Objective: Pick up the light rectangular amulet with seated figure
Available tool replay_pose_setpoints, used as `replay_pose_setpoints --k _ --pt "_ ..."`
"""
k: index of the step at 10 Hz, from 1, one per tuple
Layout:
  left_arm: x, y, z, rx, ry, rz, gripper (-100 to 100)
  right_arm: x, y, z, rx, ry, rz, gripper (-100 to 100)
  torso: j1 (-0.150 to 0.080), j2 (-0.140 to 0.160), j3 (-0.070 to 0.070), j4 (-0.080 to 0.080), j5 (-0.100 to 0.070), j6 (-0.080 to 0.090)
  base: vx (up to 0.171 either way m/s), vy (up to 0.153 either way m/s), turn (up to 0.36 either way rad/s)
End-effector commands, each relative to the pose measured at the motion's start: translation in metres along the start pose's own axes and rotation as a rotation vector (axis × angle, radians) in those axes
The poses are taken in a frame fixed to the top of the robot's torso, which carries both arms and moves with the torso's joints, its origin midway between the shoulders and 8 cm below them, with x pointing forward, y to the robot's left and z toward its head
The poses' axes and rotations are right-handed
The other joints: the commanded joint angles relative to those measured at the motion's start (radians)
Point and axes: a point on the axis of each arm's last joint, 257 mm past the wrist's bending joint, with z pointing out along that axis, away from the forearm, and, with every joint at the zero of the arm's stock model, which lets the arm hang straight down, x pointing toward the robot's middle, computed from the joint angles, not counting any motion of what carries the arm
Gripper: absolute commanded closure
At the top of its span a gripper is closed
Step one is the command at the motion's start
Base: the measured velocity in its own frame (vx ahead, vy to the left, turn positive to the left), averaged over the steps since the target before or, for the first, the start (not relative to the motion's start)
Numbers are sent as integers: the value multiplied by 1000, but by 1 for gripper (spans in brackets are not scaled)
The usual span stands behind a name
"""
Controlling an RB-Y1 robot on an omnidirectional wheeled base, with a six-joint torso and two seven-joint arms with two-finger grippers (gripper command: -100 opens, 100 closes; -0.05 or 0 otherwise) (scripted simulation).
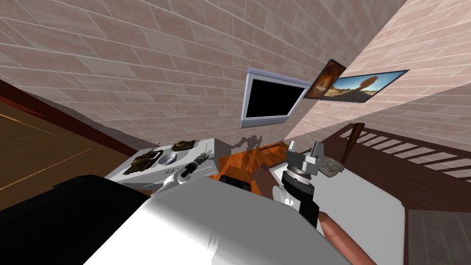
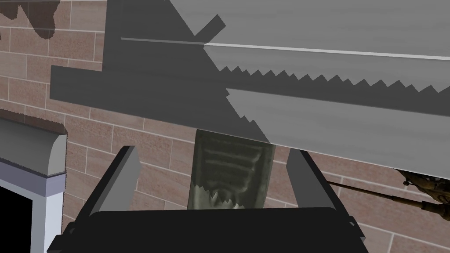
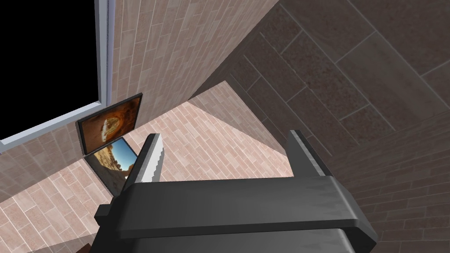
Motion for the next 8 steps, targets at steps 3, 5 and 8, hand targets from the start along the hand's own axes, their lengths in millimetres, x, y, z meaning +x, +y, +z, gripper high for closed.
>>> replay_pose_setpoints --k 3,5,8 --pt "6 13 -8 28 4 12 -100 0 0 0 0 0 0 0 0 1 1 0 0 1 75 -48 61" --pt "11 13 -12 38 6 8 -100 0 0 0 0 0 0 0 0 -1 -1 -1 1 1 69 -44 38" --pt "14 24 -21 52 7 15 -100 0 0 0 0 0 0 0 1 -2 -2 -1 1 1 76 -45 61"
